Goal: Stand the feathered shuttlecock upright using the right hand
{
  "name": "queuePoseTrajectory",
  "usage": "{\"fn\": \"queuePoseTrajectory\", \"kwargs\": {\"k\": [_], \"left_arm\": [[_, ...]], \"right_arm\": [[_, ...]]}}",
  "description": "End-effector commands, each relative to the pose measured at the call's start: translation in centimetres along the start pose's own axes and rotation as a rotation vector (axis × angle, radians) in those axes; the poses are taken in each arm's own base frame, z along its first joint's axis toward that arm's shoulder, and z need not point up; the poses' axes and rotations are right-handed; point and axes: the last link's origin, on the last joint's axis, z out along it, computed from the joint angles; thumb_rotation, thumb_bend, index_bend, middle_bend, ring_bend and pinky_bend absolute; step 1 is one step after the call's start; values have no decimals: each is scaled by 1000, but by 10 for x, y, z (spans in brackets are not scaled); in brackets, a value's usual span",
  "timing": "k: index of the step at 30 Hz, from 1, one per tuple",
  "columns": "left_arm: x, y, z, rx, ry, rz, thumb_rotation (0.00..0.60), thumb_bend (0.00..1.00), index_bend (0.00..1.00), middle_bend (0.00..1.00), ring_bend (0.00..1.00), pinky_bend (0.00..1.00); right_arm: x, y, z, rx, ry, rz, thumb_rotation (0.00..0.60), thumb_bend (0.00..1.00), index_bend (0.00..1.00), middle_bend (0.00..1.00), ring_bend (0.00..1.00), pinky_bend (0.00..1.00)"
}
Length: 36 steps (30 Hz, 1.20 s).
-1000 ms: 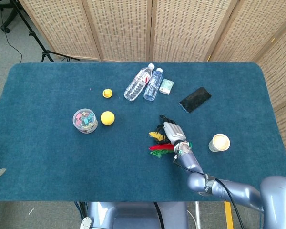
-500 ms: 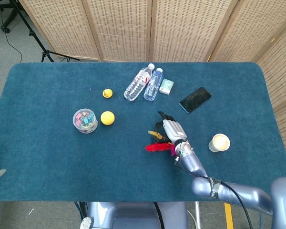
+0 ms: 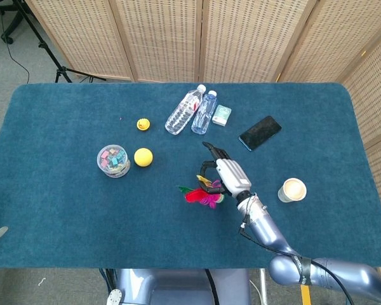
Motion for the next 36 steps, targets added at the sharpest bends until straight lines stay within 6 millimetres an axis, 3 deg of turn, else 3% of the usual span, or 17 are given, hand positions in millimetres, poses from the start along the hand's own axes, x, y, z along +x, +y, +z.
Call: {"fn": "queuePoseTrajectory", "kwargs": {"k": [1,15,29,32,34,36], "left_arm": [[0,0,0,0,0,-1,600,0,0,0,0,0],[-1,2,-1,-7,-3,1,600,0,0,0,0,0],[-1,3,-4,-14,1,2,600,0,0,0,0,0],[-1,3,-4,-14,1,4,600,0,0,0,0,0],[-2,3,-4,-14,0,6,600,0,0,0,0,0],[-3,4,-4,-15,-1,10,600,0,0,0,0,0]], "right_arm": [[3,8,-10,14,12,17,600,620,718,1,0,0],[9,39,-43,75,10,46,600,620,718,7,0,0],[17,87,-72,61,-13,39,600,600,689,0,0,0],[22,93,-78,69,-8,37,600,595,586,0,0,0],[28,98,-85,78,-13,51,600,578,414,0,0,0],[33,100,-91,87,-27,42,600,470,241,0,0,0]]}}
